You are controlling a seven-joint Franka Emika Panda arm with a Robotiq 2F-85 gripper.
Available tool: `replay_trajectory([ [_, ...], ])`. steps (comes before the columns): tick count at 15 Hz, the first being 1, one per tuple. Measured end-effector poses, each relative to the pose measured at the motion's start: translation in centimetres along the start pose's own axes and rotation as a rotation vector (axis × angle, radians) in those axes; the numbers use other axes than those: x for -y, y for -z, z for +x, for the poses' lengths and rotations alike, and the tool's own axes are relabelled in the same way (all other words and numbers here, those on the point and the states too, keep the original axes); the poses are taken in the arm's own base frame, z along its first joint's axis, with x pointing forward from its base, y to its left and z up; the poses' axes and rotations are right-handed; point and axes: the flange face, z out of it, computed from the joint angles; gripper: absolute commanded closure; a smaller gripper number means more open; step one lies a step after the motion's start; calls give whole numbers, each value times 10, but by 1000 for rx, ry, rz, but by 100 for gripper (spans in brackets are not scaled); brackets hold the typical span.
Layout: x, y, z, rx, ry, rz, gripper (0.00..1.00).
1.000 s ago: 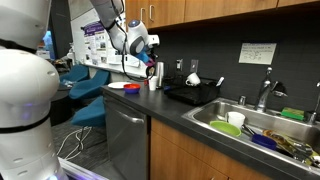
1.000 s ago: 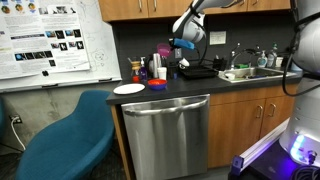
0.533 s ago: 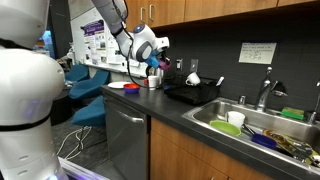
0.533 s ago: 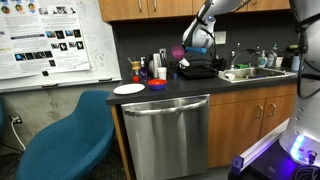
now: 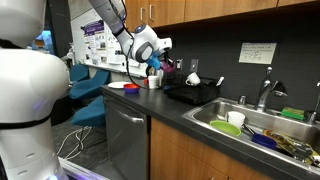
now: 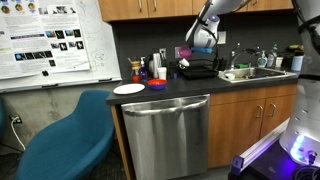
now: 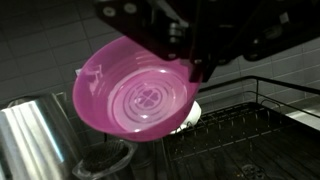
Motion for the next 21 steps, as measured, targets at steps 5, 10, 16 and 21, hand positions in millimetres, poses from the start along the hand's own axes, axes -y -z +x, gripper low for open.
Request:
replay_trajectory([
  [5,-1,-9,-13,90,19,-25,99],
  [10,-13,-19,-20,94,61,-83,99],
  [16,-20,-26,-25,77,142,-160,99],
  [21,-10,-23,-25,38,226,-206,99],
])
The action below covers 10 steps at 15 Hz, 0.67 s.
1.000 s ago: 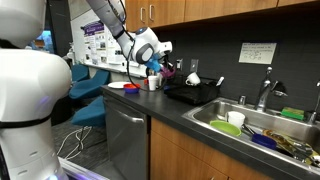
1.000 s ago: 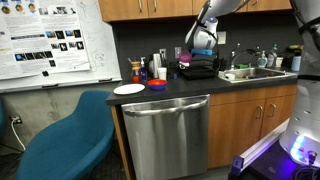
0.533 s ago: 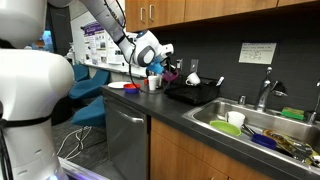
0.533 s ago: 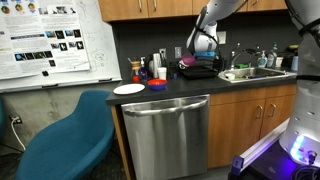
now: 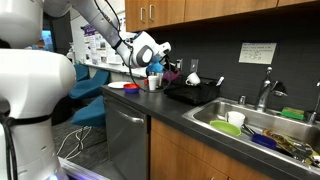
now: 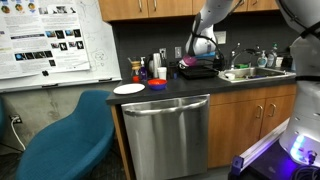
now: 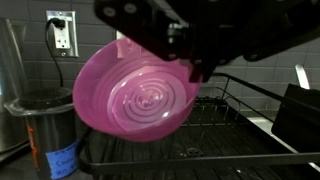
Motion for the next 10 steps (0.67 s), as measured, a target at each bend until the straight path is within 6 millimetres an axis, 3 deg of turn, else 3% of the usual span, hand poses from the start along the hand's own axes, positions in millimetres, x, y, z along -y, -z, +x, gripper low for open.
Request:
replay_trajectory([
  [6,19,5,-4,-31,101,-51,99],
  [10,19,-4,-15,0,139,-103,99],
])
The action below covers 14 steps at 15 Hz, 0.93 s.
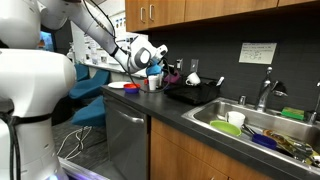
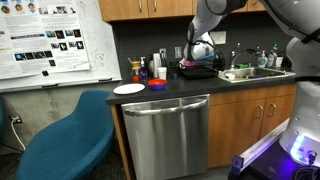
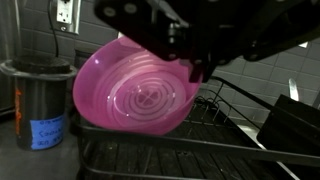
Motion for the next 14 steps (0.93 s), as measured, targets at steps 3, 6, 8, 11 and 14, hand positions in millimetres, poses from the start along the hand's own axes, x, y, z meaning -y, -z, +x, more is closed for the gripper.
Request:
replay_trajectory([
  [3,-3,-5,-2,4,4,-29,71],
  [6,-5,-8,-5,20,6,-42,54],
  [8,-5,-10,-6,34,7,-44,40],
  [11,-1,-11,-8,46,-6,-42,19],
  [14,15,-6,-10,64,-70,16,2],
])
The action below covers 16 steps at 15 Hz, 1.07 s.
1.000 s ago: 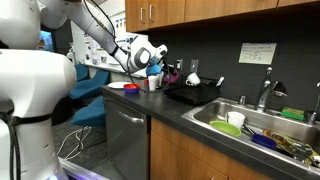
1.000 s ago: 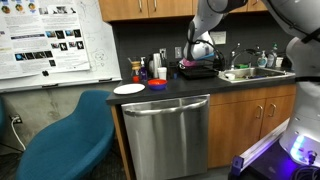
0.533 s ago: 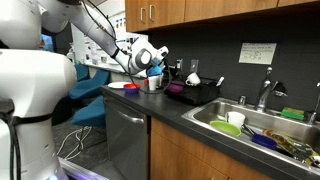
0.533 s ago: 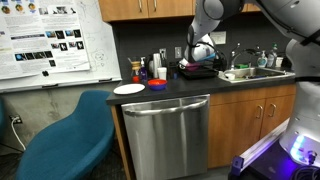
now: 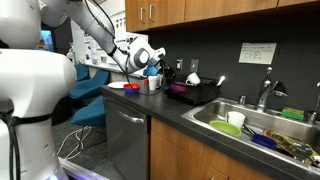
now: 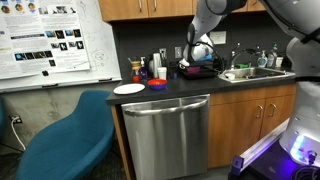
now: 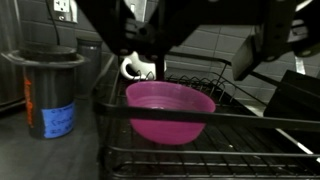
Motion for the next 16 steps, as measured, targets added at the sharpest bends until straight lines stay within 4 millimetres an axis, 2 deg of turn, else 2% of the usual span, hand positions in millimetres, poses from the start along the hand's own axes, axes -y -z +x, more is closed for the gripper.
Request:
replay_trajectory([
  [4,26,30,14,-27,-94,143,0],
  [7,32,52,33,-126,-121,202,0],
  [9,34,60,39,-171,-128,221,0],
  [11,44,67,37,-165,-123,261,0],
  [16,101,102,6,-46,-84,460,0],
])
